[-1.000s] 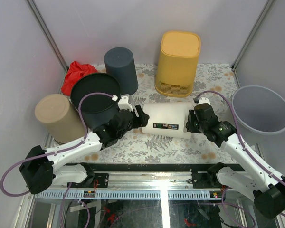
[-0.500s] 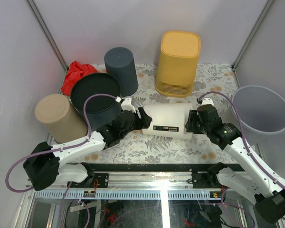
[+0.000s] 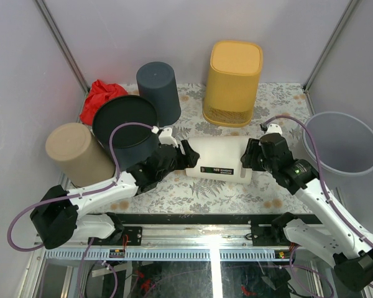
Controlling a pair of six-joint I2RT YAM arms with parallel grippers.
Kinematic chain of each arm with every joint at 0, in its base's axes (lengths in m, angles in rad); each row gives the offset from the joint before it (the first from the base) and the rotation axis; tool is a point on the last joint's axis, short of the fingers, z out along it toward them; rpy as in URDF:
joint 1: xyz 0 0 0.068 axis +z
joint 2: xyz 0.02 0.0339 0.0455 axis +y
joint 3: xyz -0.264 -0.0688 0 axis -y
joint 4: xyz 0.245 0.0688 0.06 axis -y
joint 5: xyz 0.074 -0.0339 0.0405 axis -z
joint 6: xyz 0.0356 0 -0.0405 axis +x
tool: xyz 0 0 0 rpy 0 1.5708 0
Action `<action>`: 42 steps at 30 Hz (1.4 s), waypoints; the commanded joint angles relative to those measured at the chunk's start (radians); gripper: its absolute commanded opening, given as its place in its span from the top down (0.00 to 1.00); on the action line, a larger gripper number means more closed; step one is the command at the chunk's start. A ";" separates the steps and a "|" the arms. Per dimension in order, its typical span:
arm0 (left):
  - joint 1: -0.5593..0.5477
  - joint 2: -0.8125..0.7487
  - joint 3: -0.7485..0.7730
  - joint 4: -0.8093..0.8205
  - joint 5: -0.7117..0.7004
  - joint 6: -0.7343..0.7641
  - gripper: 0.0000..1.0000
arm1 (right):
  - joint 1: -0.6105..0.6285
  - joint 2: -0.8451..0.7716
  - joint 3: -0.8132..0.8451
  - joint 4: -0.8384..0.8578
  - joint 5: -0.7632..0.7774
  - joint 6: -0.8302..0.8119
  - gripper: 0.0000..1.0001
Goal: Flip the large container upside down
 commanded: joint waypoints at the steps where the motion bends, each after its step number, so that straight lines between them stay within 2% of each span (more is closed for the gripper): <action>1: 0.006 0.015 0.025 0.043 -0.001 0.004 0.32 | 0.007 0.031 0.043 0.054 -0.007 0.016 0.44; 14: 0.037 0.006 0.074 0.012 -0.001 0.029 0.32 | 0.006 0.069 0.073 0.065 0.066 0.014 0.43; 25: 0.085 0.060 0.097 0.032 0.063 0.019 0.32 | 0.006 0.097 0.078 0.091 0.112 0.017 0.37; 42: 0.083 0.065 0.116 -0.020 0.172 -0.033 0.37 | 0.006 0.172 0.150 0.077 0.036 0.008 0.38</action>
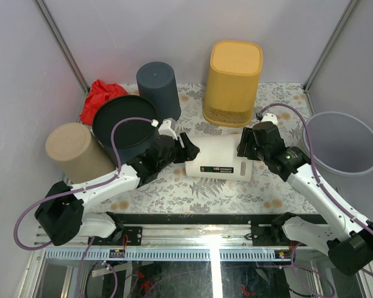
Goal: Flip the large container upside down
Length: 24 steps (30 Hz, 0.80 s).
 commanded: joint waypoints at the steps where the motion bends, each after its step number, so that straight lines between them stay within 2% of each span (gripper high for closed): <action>1: -0.002 0.014 0.058 -0.021 0.038 -0.010 0.38 | 0.006 0.013 0.043 0.022 -0.039 0.000 0.38; 24: -0.027 0.038 0.162 -0.071 0.010 0.038 0.39 | 0.006 0.023 0.051 0.020 -0.151 -0.022 0.39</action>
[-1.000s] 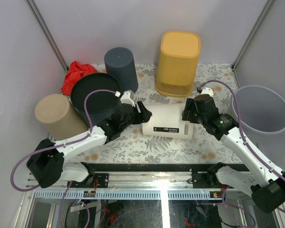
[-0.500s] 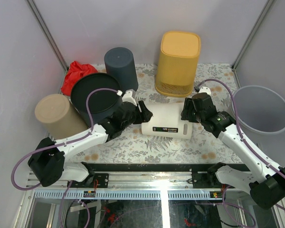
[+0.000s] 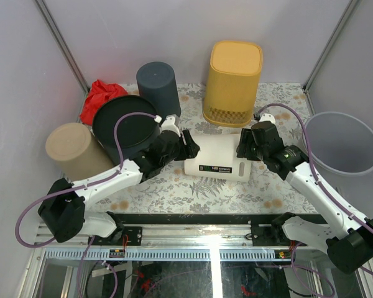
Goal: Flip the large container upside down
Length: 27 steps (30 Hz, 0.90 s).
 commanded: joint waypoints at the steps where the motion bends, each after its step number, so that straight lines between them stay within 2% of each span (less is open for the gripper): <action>1: -0.020 -0.001 0.062 0.057 0.028 0.016 0.39 | 0.008 -0.004 0.047 0.027 -0.128 -0.001 0.39; 27: -0.030 -0.063 0.186 -0.036 0.001 0.069 0.39 | 0.008 -0.083 -0.019 0.183 -0.241 -0.002 0.37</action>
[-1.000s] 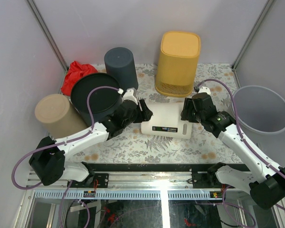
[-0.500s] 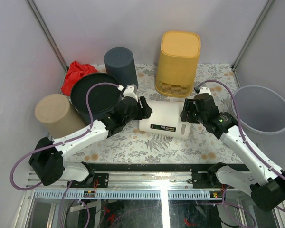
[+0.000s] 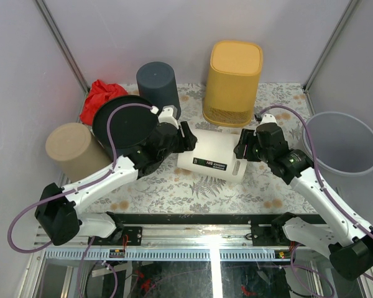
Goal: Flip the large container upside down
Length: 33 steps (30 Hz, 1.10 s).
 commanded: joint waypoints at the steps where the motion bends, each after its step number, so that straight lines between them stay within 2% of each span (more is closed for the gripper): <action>1: -0.031 -0.026 0.068 0.085 0.072 0.002 0.39 | 0.013 -0.025 -0.014 0.165 -0.144 0.004 0.37; 19: -0.066 -0.008 0.162 0.029 0.038 0.050 0.40 | 0.013 -0.060 -0.090 0.270 -0.201 -0.006 0.35; 33: -0.095 0.011 0.184 0.012 0.024 0.067 0.40 | 0.013 -0.130 -0.268 0.438 -0.211 0.031 0.34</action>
